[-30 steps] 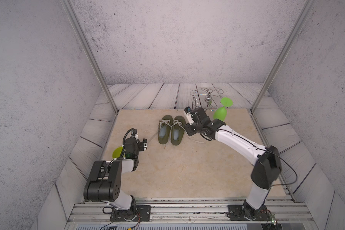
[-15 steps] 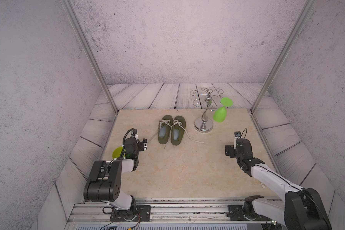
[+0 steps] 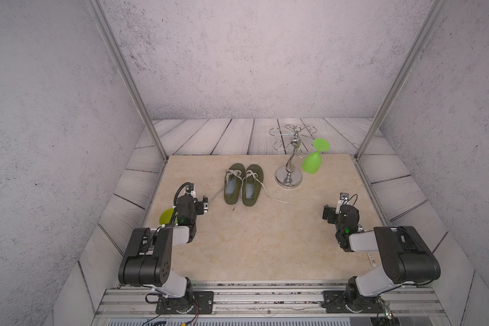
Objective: Insert the insole into the shoe
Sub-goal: Reset both arms
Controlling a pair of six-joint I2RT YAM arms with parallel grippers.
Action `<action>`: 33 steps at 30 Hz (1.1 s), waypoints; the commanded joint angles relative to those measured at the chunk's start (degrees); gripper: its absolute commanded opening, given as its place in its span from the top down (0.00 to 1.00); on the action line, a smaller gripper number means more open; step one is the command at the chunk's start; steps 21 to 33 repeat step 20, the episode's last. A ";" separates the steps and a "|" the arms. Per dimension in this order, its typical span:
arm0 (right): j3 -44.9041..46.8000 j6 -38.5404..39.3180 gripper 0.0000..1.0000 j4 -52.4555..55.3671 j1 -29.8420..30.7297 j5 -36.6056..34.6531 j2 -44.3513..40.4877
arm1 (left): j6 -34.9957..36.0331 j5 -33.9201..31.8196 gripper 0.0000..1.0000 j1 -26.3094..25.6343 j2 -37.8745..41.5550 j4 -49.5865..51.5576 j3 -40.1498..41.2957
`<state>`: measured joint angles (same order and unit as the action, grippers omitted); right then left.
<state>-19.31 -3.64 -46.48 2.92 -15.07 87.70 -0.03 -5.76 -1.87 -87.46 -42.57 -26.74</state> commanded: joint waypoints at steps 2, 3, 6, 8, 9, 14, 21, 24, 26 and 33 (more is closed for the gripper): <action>-5.33 -1.58 0.01 2.10 -0.19 -1.46 -0.01 | -0.41 0.22 0.04 0.64 -0.21 -0.88 0.20; -5.39 -2.45 0.01 3.09 -0.14 -3.02 -0.61 | -0.41 0.22 0.04 0.64 -0.25 -0.93 0.24; -5.72 -2.90 0.01 3.39 -0.11 -4.47 -0.36 | -0.43 0.22 0.04 0.64 -0.25 -0.94 0.22; -5.65 -2.76 0.01 2.75 -0.11 -4.51 -0.16 | -0.42 0.22 0.04 0.64 -0.24 -0.94 0.23; -5.73 -2.86 0.01 3.36 -0.10 -4.43 -0.40 | -0.42 0.22 0.04 0.64 -0.25 -0.92 0.22; -6.27 -2.69 0.01 3.82 -0.11 -4.31 0.13 | -0.41 0.22 0.04 0.64 -0.25 -0.90 0.30; -5.74 -2.69 0.01 3.13 -0.08 -4.19 -0.23 | -0.41 0.03 0.04 0.65 -0.13 -1.30 0.58; -5.74 -2.69 0.01 3.13 -0.08 -4.19 -0.23 | -0.41 0.03 0.04 0.65 -0.13 -1.30 0.58; -5.74 -2.69 0.01 3.13 -0.08 -4.19 -0.23 | -0.41 0.03 0.04 0.65 -0.13 -1.30 0.58; -5.74 -2.69 0.01 3.13 -0.08 -4.19 -0.23 | -0.41 0.03 0.04 0.65 -0.13 -1.30 0.58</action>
